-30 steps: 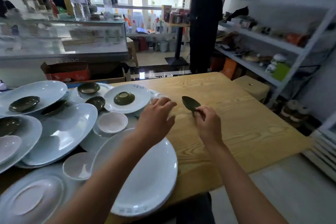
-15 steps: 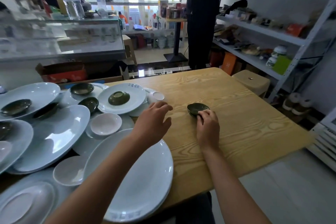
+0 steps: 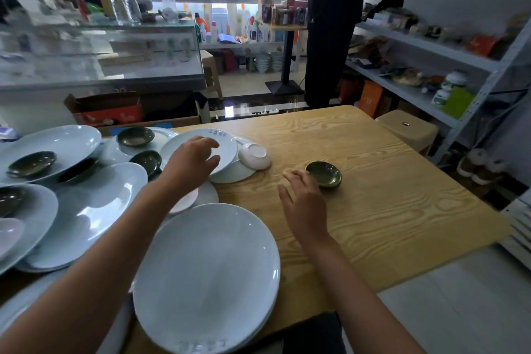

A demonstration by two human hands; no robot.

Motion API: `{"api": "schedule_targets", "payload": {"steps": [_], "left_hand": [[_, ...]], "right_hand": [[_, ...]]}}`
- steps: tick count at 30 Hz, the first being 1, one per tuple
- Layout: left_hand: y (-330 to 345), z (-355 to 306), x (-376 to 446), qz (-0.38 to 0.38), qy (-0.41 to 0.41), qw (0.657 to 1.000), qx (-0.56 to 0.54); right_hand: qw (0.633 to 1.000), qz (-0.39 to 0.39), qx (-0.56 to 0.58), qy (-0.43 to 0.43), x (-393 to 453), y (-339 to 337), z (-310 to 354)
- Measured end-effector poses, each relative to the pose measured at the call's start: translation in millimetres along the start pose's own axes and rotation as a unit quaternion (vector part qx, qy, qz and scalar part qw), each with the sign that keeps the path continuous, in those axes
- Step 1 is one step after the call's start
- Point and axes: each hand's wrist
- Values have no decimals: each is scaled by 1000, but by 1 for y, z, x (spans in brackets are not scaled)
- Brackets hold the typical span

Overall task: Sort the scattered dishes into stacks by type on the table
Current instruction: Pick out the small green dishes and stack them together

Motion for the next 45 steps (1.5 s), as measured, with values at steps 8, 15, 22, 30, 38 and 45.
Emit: {"api": "schedule_targets", "payload": {"steps": [8, 15, 22, 30, 38, 45], "left_hand": [[15, 38, 31, 18, -54, 996, 62], [28, 50, 49, 52, -73, 987, 135], [36, 59, 57, 93, -89, 986, 104], [36, 62, 66, 135, -111, 984, 43], [23, 64, 74, 179, -92, 975, 97], [16, 52, 65, 162, -60, 979, 112]], "right_hand": [[997, 71, -32, -25, 16, 44, 6], [996, 77, -32, -13, 15, 53, -1], [999, 42, -12, 21, 16, 51, -1], [999, 24, -16, 43, 15, 50, 0], [997, 19, -11, 72, 19, 52, -3], [996, 29, -30, 84, 21, 53, -1]]}}
Point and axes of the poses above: each hand's wrist, its own x-axis towards the middle knuckle, its own y-axis out of the palm, z = x × y, and after that the axes turned 11 degrees about x, right-handed
